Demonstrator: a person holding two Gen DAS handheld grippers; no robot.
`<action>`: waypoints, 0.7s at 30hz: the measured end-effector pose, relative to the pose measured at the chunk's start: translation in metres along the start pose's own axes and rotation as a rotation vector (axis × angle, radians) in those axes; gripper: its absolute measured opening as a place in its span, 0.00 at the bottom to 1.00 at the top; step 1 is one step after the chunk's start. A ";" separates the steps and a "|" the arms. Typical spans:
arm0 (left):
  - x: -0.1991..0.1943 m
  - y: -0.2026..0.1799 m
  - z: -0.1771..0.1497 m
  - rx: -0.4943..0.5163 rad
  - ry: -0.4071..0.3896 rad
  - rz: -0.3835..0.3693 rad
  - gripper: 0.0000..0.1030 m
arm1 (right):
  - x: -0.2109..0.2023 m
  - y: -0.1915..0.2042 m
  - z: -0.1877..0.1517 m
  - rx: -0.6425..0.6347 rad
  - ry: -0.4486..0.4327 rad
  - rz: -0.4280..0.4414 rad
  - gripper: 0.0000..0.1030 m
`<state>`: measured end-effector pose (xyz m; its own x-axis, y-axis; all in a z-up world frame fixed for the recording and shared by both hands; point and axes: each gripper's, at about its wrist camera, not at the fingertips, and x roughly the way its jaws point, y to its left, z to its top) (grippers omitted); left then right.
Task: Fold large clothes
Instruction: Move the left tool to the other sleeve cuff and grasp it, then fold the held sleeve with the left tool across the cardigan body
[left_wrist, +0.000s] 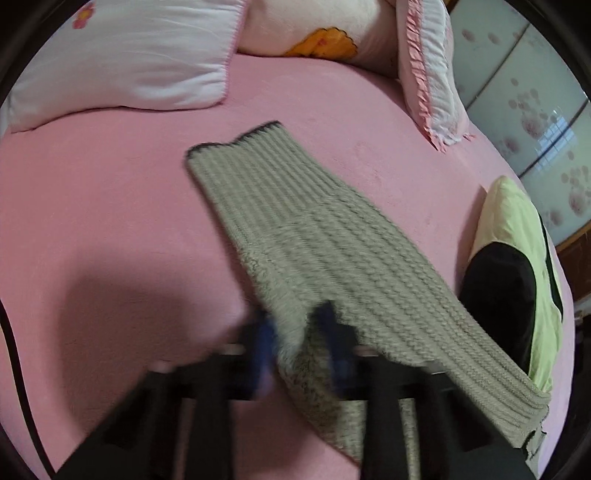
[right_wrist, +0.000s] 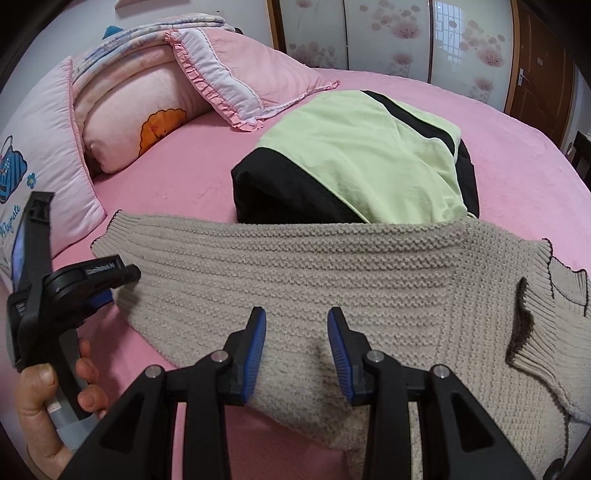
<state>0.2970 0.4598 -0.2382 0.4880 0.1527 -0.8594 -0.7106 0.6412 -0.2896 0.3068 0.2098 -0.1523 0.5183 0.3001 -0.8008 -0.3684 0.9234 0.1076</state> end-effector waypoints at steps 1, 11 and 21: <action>-0.001 -0.004 0.001 0.019 -0.005 0.020 0.09 | -0.001 0.000 -0.001 -0.001 0.000 0.003 0.34; -0.065 -0.039 0.000 0.087 -0.104 -0.043 0.07 | -0.040 -0.023 -0.010 0.034 -0.034 0.015 0.34; -0.163 -0.126 -0.038 0.254 -0.179 -0.189 0.07 | -0.118 -0.082 -0.022 0.099 -0.134 -0.043 0.34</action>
<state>0.2875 0.3260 -0.0774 0.6958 0.1279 -0.7068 -0.4613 0.8338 -0.3032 0.2592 0.0936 -0.0796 0.6328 0.2834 -0.7206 -0.2694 0.9531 0.1383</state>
